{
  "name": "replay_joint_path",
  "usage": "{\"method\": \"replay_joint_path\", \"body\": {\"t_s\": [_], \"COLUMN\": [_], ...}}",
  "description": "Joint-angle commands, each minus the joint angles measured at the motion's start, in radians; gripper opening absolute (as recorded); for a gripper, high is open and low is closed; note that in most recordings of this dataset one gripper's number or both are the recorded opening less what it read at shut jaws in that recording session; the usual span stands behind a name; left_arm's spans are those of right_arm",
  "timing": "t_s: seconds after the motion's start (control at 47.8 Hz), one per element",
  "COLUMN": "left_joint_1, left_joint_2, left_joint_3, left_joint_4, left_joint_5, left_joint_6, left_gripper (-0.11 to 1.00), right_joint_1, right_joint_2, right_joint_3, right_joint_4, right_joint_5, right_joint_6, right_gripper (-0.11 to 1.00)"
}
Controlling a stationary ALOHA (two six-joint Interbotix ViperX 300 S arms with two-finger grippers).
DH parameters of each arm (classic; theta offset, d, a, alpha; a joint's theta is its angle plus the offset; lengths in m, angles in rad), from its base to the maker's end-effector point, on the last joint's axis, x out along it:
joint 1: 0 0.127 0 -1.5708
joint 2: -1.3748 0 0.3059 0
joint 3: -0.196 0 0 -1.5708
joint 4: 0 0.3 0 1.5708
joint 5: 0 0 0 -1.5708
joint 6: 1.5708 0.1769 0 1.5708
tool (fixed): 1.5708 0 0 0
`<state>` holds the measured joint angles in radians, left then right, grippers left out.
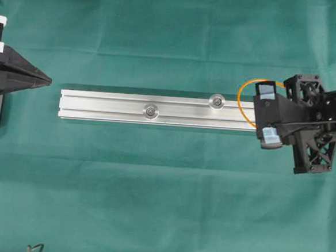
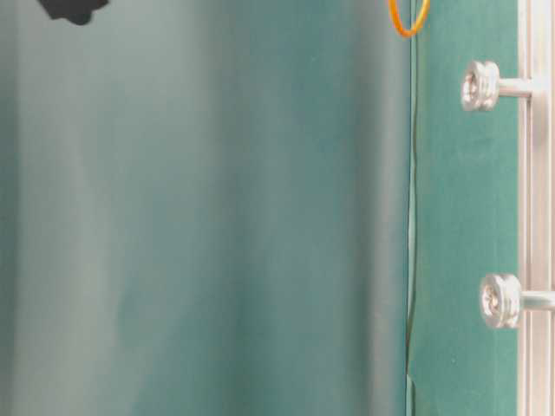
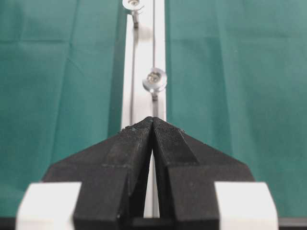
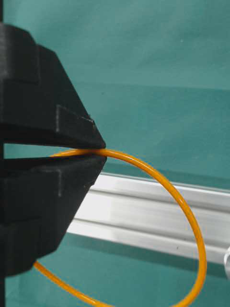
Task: Hook the rubber onto the shaft.
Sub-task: 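Lift the band with the right gripper and carry it left along the rail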
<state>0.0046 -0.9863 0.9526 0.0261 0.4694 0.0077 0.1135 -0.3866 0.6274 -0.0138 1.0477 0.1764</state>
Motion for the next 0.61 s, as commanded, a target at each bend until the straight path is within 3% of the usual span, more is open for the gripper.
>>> {"method": "replay_joint_path", "body": {"t_s": [0.0, 0.586], "left_joint_1": [0.002, 0.002], "left_joint_2": [0.009, 0.009], "left_joint_3": [-0.032, -0.032], "left_joint_4": [0.003, 0.003], "left_joint_5": [-0.006, -0.006], "left_joint_6": [0.0, 0.0], "left_gripper": [0.0, 0.0], "right_joint_1": [-0.002, -0.003], "right_joint_2": [-0.026, -0.04], "right_joint_3": [-0.04, -0.061], "right_joint_4": [-0.005, -0.006], "right_joint_5": [0.031, 0.072], "right_joint_6": [0.003, 0.003], "right_gripper": [0.07, 0.07]}}
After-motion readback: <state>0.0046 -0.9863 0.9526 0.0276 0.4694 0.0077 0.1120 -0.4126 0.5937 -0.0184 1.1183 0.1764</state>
